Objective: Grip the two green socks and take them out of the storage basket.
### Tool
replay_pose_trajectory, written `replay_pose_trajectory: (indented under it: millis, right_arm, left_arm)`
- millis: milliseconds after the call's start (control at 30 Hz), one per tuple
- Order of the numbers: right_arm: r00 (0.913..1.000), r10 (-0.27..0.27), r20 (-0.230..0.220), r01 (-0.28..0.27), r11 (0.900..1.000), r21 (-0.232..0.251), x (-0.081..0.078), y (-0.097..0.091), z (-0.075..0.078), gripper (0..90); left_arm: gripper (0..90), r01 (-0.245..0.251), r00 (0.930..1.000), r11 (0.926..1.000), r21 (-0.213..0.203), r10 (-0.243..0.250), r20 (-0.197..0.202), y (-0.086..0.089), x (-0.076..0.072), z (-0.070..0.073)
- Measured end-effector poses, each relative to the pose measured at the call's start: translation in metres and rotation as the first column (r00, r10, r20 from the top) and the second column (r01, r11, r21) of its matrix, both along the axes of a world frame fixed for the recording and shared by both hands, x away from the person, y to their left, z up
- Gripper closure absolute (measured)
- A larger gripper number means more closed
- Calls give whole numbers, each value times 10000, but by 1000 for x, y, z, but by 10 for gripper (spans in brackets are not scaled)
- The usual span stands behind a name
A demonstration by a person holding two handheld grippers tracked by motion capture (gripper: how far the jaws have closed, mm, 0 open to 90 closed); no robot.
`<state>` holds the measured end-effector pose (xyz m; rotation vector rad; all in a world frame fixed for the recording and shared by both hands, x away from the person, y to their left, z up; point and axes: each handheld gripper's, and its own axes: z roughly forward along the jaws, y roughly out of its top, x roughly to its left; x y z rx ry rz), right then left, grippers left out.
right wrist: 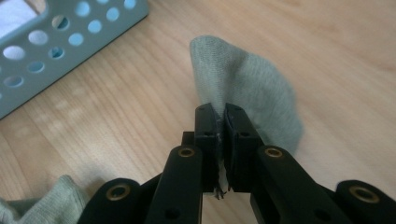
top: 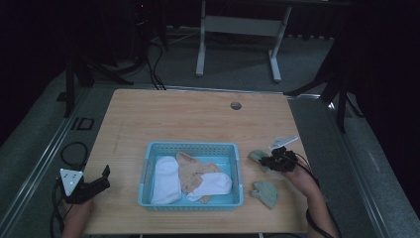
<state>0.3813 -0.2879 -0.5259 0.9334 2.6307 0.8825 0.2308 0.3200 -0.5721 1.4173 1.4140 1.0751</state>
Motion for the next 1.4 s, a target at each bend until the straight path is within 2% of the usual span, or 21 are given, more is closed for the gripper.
replay_pose_trajectory:
  millis: [167,233,267,333,533,633,667,733,833,967,1100,1233,1300,1400]
  right_arm:
    - [9995,170,-249,-162,9994,296,-4,8,-10,825]
    - [9988,324,-376,-313,9991,296,-4,11,-13,793]
    - [9985,329,-437,-316,9991,283,-5,13,-14,750]
    - [9984,331,-450,-316,9989,349,-5,14,-12,720]
    - [9980,625,28,-625,9964,565,-12,15,6,650]
    - [9989,397,257,-418,9955,851,-14,12,16,575]
    - [9989,397,257,-418,9955,851,-14,12,16,575]
    - [9982,294,515,-332,9967,736,-16,9,19,511]
    - [9983,194,559,-238,9965,799,-17,5,20,436]
    - [9969,-216,753,144,9953,961,-19,-5,20,332]
    - [9946,-625,829,537,9930,1050,-23,-14,18,288]
    - [9899,-1097,903,980,9873,1254,-25,-25,17,198]
    - [9887,-1316,719,1190,9803,1576,-25,-32,16,158]
    - [9849,-1567,737,1429,9759,1652,-26,-39,15,132]
  left_arm:
    - [7,-11,10000,10000,11,11,5,0,0,0]
    - [7,-11,10000,10000,19,11,1,0,0,0]
    - [7,-10,10000,10000,15,10,-2,0,0,0]
    - [7,-9,10000,10000,9,9,-4,0,0,0]
    - [7,-1,10000,10000,6,1,-15,0,0,0]
    - [7,-5,10000,10000,14,5,-7,0,0,0]
    - [7,-5,10000,10000,14,5,-7,0,0,0]
    - [7,-6,10000,10000,8,6,-15,0,0,0]
    - [7,-9,10000,10000,-11,9,-17,0,0,0]
    - [7,-4,10000,10000,-12,4,-20,0,0,0]
    - [7,-3,10000,10000,-3,3,-17,0,0,0]
    - [7,-3,10000,10000,4,3,-13,0,0,0]
    - [7,0,10000,10000,1,0,-14,0,0,0]
    - [7,7,10000,10000,6,-7,-4,0,0,0]
